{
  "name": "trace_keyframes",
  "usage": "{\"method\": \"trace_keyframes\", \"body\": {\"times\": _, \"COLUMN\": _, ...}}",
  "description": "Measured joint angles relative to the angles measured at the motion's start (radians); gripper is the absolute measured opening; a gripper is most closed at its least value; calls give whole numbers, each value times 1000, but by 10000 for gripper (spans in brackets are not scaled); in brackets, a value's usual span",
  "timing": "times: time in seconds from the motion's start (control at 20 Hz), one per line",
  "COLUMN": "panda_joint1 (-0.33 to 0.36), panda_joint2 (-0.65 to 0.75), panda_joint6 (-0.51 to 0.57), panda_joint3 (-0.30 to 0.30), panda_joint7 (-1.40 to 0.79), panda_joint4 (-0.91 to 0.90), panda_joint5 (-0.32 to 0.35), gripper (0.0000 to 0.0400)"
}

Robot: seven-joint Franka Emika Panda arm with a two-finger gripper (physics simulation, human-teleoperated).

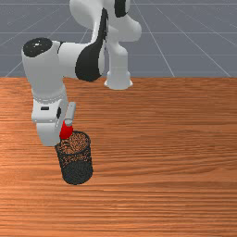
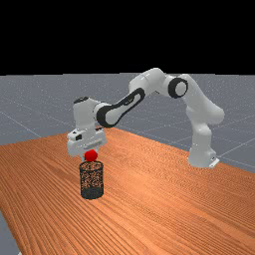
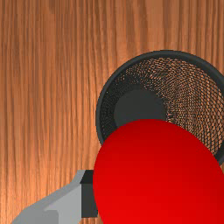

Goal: Put the ball into the container

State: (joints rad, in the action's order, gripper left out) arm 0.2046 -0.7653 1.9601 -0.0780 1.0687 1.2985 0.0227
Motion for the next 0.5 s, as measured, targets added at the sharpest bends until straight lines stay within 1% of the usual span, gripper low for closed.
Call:
{"method": "trace_keyframes", "body": {"times": 0.1, "panda_joint1": -2, "panda_joint2": -40, "panda_joint6": -53, "panda_joint3": -1, "panda_joint7": -4, "panda_joint4": -69, "panda_joint5": -4, "gripper": 277}}
{"method": "trace_keyframes", "body": {"times": 0.2, "panda_joint1": -2, "panda_joint2": -69, "panda_joint6": -63, "panda_joint3": -2, "panda_joint7": -6, "panda_joint4": -95, "panda_joint5": -6, "gripper": 271}}
{"method": "trace_keyframes", "body": {"times": 0.25, "panda_joint1": -3, "panda_joint2": -67, "panda_joint6": -42, "panda_joint3": -1, "panda_joint7": -5, "panda_joint4": -88, "panda_joint5": -5, "gripper": 258}}
{"method": "trace_keyframes", "body": {"times": 0.3, "panda_joint1": -4, "panda_joint2": -75, "panda_joint6": -42, "panda_joint3": -1, "panda_joint7": -5, "panda_joint4": -101, "panda_joint5": -5, "gripper": 235}}
{"method": "trace_keyframes", "body": {"times": 0.35, "panda_joint1": -3, "panda_joint2": -64, "panda_joint6": -7, "panda_joint3": -1, "panda_joint7": -5, "panda_joint4": -76, "panda_joint5": -2, "gripper": 256}}
{"method": "trace_keyframes", "body": {"times": 0.4, "panda_joint1": -2, "panda_joint2": -64, "panda_joint6": 5, "panda_joint3": -2, "panda_joint7": -6, "panda_joint4": -73, "panda_joint5": -3, "gripper": 307}}
{"method": "trace_keyframes", "body": {"times": 0.45, "panda_joint1": -1, "panda_joint2": -53, "panda_joint6": 35, "panda_joint3": -2, "panda_joint7": -4, "panda_joint4": -50, "panda_joint5": -1, "gripper": 318}}
{"method": "trace_keyframes", "body": {"times": 0.5, "panda_joint1": 0, "panda_joint2": -54, "panda_joint6": 38, "panda_joint3": -2, "panda_joint7": -4, "panda_joint4": -49, "panda_joint5": -1, "gripper": 320}}
